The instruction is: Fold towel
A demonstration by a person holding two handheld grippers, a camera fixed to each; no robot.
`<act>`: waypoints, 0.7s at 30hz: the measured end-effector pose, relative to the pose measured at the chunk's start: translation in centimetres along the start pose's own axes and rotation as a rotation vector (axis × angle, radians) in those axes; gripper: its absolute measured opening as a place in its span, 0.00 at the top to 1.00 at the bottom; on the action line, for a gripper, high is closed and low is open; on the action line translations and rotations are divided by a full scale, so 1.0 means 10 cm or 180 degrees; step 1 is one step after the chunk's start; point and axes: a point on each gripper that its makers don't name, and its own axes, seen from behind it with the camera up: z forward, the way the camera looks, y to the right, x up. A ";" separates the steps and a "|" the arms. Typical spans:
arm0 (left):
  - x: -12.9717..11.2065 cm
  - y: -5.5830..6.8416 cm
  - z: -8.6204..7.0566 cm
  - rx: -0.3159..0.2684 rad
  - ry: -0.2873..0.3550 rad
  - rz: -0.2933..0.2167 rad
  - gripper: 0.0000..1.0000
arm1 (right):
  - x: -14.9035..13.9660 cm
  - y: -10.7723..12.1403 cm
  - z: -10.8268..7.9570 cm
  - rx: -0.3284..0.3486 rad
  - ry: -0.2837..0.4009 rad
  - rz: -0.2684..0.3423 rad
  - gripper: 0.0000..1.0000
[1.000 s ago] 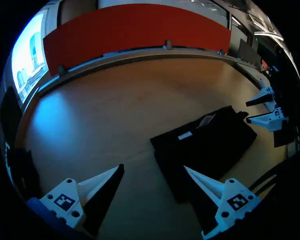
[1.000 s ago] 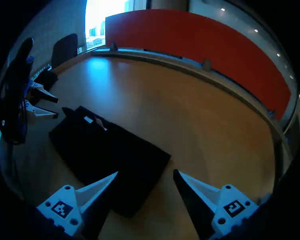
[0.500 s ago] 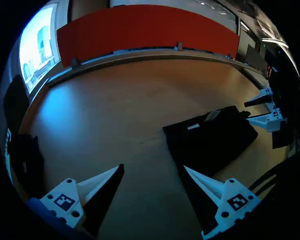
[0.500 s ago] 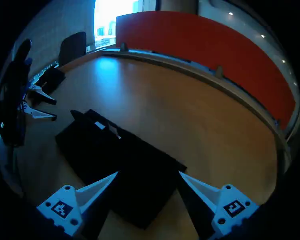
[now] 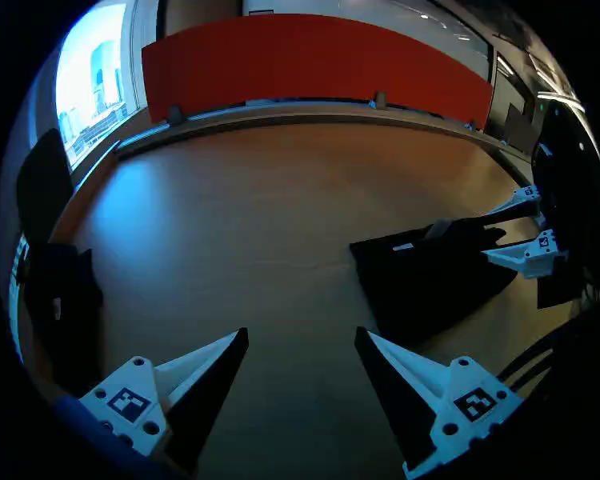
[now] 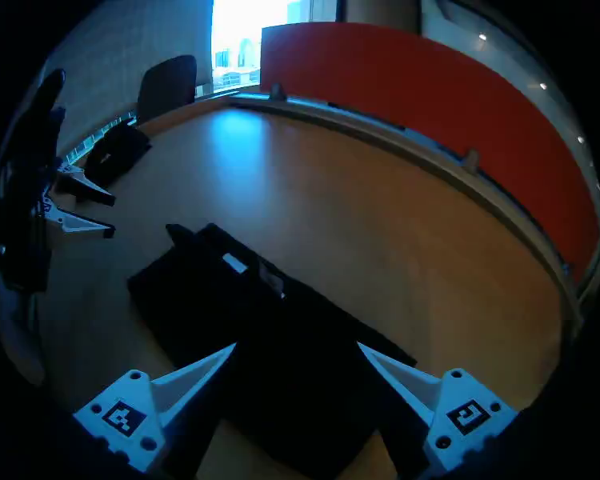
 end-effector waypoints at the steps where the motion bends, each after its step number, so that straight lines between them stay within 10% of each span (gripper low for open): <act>1: -0.01 -0.01 -0.01 0.0005 0.0002 -0.0009 0.00 | 0.01 -0.03 0.02 0.0010 -0.0001 -0.0009 0.03; 21: -0.03 -0.14 -0.07 0.0017 0.0038 -0.0085 0.01 | 0.09 -0.22 0.19 0.0072 -0.0029 -0.0082 0.03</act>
